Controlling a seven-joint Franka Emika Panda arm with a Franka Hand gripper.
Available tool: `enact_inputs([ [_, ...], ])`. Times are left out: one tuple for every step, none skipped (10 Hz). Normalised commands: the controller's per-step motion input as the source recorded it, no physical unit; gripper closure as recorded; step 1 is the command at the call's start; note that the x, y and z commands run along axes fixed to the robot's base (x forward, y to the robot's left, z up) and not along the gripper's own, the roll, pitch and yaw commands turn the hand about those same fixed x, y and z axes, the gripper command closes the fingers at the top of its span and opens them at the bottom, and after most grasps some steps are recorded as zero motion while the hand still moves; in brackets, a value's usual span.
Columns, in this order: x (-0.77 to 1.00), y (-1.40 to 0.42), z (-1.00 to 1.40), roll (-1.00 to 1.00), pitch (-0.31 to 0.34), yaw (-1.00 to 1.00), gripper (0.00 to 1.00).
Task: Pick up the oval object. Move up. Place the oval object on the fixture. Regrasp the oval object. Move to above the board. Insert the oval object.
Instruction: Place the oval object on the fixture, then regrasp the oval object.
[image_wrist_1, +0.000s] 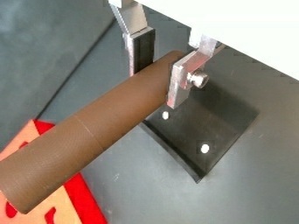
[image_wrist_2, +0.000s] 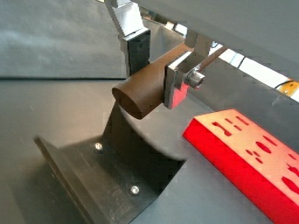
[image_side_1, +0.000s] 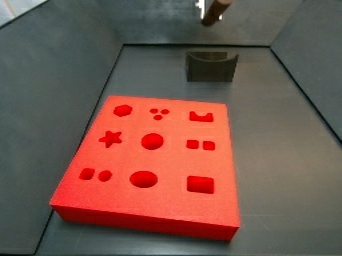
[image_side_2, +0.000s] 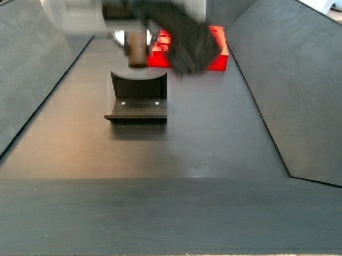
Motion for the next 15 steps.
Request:
enact_inputs([
  [0.12, 0.08, -1.00, -1.00, 0.035, -0.11, 1.00],
  [0.13, 0.09, -1.00, -1.00, 0.041, -0.12, 1.00],
  [0.14, 0.10, -1.00, -0.79, 0.037, -0.11, 1.00],
  [0.15, 0.10, -1.00, -0.68, 0.036, -0.11, 1.00],
  [0.16, 0.11, -1.00, -0.41, 0.031, -0.10, 1.00],
  [0.17, 0.11, -1.00, -0.31, 0.032, -0.10, 1.00],
  [0.17, 0.11, -0.99, -0.21, 0.025, -0.09, 1.00],
  [0.14, 0.09, -0.79, -0.17, 0.015, -0.09, 1.00],
  [0.10, 0.08, -0.58, -0.14, 0.002, -0.09, 1.00],
  [0.08, 0.08, -0.57, -0.12, -0.004, -0.08, 1.00],
  [0.06, 0.06, -0.56, -0.12, -0.004, -0.08, 1.00],
  [0.00, 0.00, 0.00, 0.00, 0.000, 0.00, 0.00],
  [0.00, 0.00, 1.00, 0.02, -0.032, -0.01, 0.00],
  [0.00, 0.00, 1.00, 0.02, -0.030, 0.00, 0.00],
  [-0.03, 0.00, 1.00, 0.04, -0.020, 0.02, 0.00],
])
